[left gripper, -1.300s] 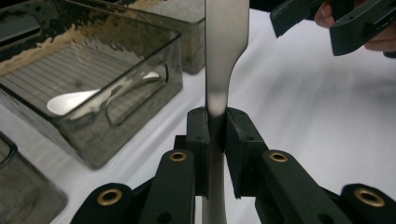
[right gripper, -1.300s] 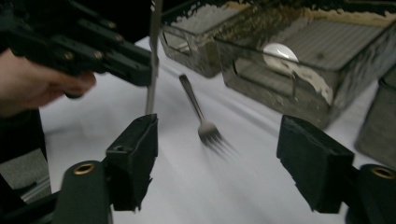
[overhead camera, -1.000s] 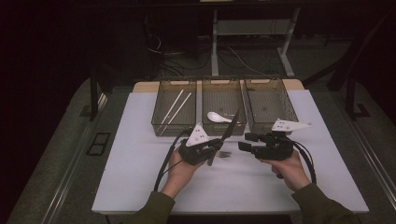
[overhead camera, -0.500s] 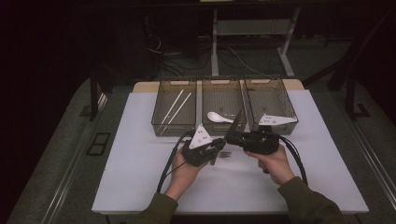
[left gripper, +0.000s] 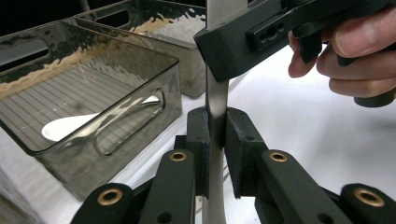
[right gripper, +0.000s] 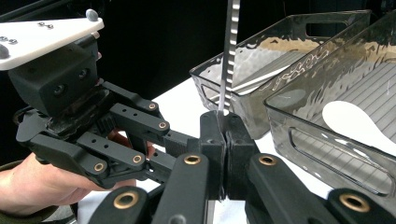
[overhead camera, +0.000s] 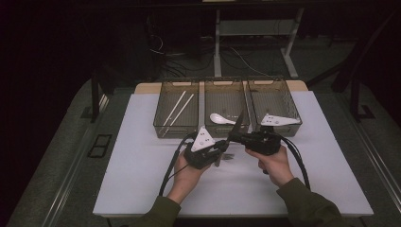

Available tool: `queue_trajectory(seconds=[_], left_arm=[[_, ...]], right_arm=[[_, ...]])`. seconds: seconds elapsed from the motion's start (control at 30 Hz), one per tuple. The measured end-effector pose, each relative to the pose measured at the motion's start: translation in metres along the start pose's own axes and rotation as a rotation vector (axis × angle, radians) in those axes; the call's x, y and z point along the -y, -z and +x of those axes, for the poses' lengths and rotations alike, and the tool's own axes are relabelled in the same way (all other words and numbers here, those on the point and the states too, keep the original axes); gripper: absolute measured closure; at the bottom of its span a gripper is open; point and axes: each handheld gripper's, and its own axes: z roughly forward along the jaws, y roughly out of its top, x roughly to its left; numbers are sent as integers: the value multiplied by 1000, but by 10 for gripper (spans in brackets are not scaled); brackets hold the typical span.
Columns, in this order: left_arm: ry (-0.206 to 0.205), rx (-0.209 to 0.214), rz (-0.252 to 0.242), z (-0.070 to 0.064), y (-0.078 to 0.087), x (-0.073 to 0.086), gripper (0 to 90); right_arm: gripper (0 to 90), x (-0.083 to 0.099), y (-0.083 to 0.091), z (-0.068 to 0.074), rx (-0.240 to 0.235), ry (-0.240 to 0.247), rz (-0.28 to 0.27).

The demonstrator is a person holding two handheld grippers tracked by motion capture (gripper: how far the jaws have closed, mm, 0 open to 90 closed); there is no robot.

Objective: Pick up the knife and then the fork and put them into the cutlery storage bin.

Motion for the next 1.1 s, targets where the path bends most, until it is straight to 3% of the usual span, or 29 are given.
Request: queue_trajectory(seconds=[0.37,0.47,0.7,0.97,1.1], left_arm=[[35,61,-9,10,5,7,747],[33,86,-11,15,14,11,705],[23,115,41,26,39,26,600],[86,133,46,39,66,51,475],[83,129,61,40,77,65,402]], right_arm=[[886,1,1,-1,23,12,46],[886,1,3,-2,32,11,60],[886,0,9,-1,32,31,85],[886,-2,16,-2,44,54,102],[886,-3,20,-3,40,60,100]])
